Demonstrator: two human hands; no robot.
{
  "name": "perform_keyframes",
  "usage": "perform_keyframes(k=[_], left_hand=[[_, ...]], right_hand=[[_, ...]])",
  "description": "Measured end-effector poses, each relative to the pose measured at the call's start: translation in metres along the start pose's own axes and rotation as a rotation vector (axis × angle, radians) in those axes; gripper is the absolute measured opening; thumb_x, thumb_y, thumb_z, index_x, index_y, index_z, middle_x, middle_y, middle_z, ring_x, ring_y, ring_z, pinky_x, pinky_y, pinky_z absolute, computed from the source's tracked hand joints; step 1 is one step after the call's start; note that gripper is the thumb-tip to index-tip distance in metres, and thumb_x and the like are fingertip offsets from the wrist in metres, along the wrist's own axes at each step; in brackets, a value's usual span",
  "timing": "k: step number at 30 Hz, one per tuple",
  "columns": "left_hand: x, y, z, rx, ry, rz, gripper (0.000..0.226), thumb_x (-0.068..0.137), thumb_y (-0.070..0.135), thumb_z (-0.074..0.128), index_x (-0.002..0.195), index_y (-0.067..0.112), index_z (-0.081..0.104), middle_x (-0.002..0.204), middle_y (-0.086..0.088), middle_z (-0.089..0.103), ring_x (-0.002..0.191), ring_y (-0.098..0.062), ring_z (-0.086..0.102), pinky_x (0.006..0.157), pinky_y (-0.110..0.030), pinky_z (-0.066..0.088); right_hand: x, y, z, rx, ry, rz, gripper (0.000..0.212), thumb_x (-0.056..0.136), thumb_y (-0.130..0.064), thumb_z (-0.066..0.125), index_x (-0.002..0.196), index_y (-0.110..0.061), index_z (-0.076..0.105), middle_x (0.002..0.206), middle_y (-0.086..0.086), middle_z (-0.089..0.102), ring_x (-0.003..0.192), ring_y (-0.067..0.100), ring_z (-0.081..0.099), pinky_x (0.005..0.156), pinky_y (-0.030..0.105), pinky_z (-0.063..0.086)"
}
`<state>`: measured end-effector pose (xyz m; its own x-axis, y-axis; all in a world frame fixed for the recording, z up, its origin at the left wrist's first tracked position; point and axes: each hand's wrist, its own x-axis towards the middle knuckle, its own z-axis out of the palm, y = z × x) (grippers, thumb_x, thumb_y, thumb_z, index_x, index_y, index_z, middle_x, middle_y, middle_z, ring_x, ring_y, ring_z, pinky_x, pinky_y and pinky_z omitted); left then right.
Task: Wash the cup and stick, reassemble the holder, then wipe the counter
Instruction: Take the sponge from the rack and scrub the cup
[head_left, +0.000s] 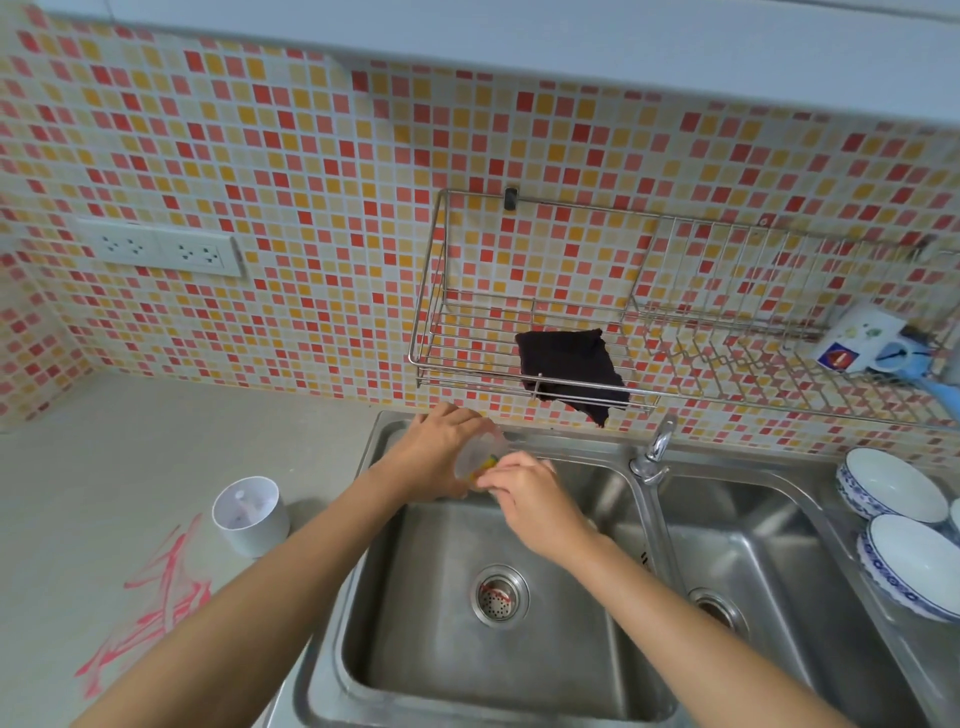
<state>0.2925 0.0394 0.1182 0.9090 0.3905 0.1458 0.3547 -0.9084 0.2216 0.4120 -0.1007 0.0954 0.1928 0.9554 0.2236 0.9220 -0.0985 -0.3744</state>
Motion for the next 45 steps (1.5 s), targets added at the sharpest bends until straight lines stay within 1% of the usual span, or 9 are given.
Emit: perform_keyframes(k=[6, 10, 13, 20, 23, 26, 34, 40, 45], left_hand=[[-0.001, 0.005, 0.003, 0.021, -0.010, -0.015, 0.078, 0.072, 0.043, 0.078, 0.139, 0.032, 0.040, 0.140, 0.012, 0.047, 0.129, -0.014, 0.037, 0.107, -0.035, 0.033], [0.000, 0.004, -0.001, 0.024, -0.026, 0.000, 0.078, 0.073, 0.049, 0.075, 0.140, 0.031, 0.039, 0.139, 0.010, 0.046, 0.128, -0.014, 0.036, 0.105, -0.037, 0.034], [-0.006, -0.002, 0.006, 0.003, -0.071, -0.025, 0.080, 0.073, 0.056, 0.072, 0.141, 0.032, 0.039, 0.143, 0.011, 0.044, 0.132, -0.014, 0.034, 0.106, -0.040, 0.037], [-0.007, 0.009, 0.011, 0.000, -0.106, -0.024, 0.082, 0.069, 0.041, 0.080, 0.139, 0.033, 0.039, 0.139, 0.010, 0.044, 0.130, -0.015, 0.035, 0.101, -0.041, 0.038], [-0.007, 0.006, 0.006, -0.038, -0.126, -0.016, 0.083, 0.068, 0.041, 0.081, 0.139, 0.034, 0.040, 0.139, 0.011, 0.045, 0.130, -0.014, 0.035, 0.102, -0.039, 0.039], [-0.009, -0.002, 0.005, -0.069, -0.153, -0.034, 0.085, 0.068, 0.041, 0.082, 0.140, 0.031, 0.039, 0.141, 0.010, 0.044, 0.130, -0.015, 0.034, 0.106, -0.040, 0.039], [-0.002, -0.004, 0.001, -0.167, -0.138, -0.041, 0.082, 0.068, 0.034, 0.083, 0.138, 0.029, 0.043, 0.138, 0.007, 0.048, 0.126, -0.015, 0.041, 0.109, -0.031, 0.037], [-0.003, -0.007, 0.000, -0.391, -0.116, -0.091, 0.093, 0.065, 0.040, 0.081, 0.143, 0.030, 0.031, 0.142, 0.009, 0.046, 0.130, -0.016, 0.043, 0.109, -0.038, 0.039], [-0.006, 0.007, 0.006, -0.402, 0.061, -0.108, 0.098, 0.056, 0.045, 0.089, 0.132, 0.021, 0.032, 0.133, 0.005, 0.044, 0.121, -0.011, 0.044, 0.103, -0.027, 0.042]], right_hand=[[0.004, 0.005, -0.004, -0.444, 0.109, -0.191, 0.020, 0.068, -0.010, 0.078, 0.081, -0.023, 0.071, 0.085, -0.011, 0.068, 0.098, 0.017, 0.056, 0.077, 0.035, 0.030], [-0.001, -0.001, 0.007, -0.088, 0.120, -0.052, 0.023, 0.083, -0.006, 0.063, 0.095, -0.021, 0.075, 0.095, -0.005, 0.069, 0.096, 0.022, 0.055, 0.081, 0.033, 0.036], [-0.003, -0.005, 0.007, 0.270, -0.041, 0.116, 0.025, 0.091, -0.011, 0.059, 0.110, -0.020, 0.072, 0.105, 0.007, 0.065, 0.104, 0.019, 0.052, 0.092, 0.019, 0.035], [-0.002, 0.018, -0.006, -0.285, 0.055, -0.244, 0.021, 0.072, -0.009, 0.069, 0.089, -0.021, 0.074, 0.089, -0.008, 0.072, 0.090, 0.022, 0.057, 0.081, 0.037, 0.031], [-0.009, 0.016, -0.002, -0.119, 0.096, -0.213, 0.025, 0.076, -0.003, 0.070, 0.096, -0.018, 0.075, 0.097, -0.009, 0.072, 0.092, 0.022, 0.057, 0.081, 0.037, 0.042], [-0.016, 0.010, 0.002, 0.235, -0.022, -0.025, 0.027, 0.088, -0.004, 0.062, 0.110, -0.018, 0.073, 0.105, -0.015, 0.065, 0.099, 0.020, 0.054, 0.092, 0.022, 0.042], [-0.006, 0.024, -0.008, -0.164, 0.029, -0.290, 0.045, 0.071, 0.003, 0.077, 0.112, -0.016, 0.070, 0.113, -0.003, 0.070, 0.096, 0.025, 0.058, 0.082, 0.038, 0.055], [-0.001, 0.020, -0.011, -0.134, 0.185, -0.311, 0.030, 0.077, -0.003, 0.074, 0.104, -0.016, 0.072, 0.106, -0.007, 0.070, 0.096, 0.021, 0.057, 0.083, 0.034, 0.053], [0.000, 0.016, -0.011, -0.121, 0.230, -0.326, 0.034, 0.076, 0.000, 0.075, 0.107, -0.012, 0.071, 0.108, -0.004, 0.070, 0.099, 0.020, 0.056, 0.086, 0.030, 0.051]])
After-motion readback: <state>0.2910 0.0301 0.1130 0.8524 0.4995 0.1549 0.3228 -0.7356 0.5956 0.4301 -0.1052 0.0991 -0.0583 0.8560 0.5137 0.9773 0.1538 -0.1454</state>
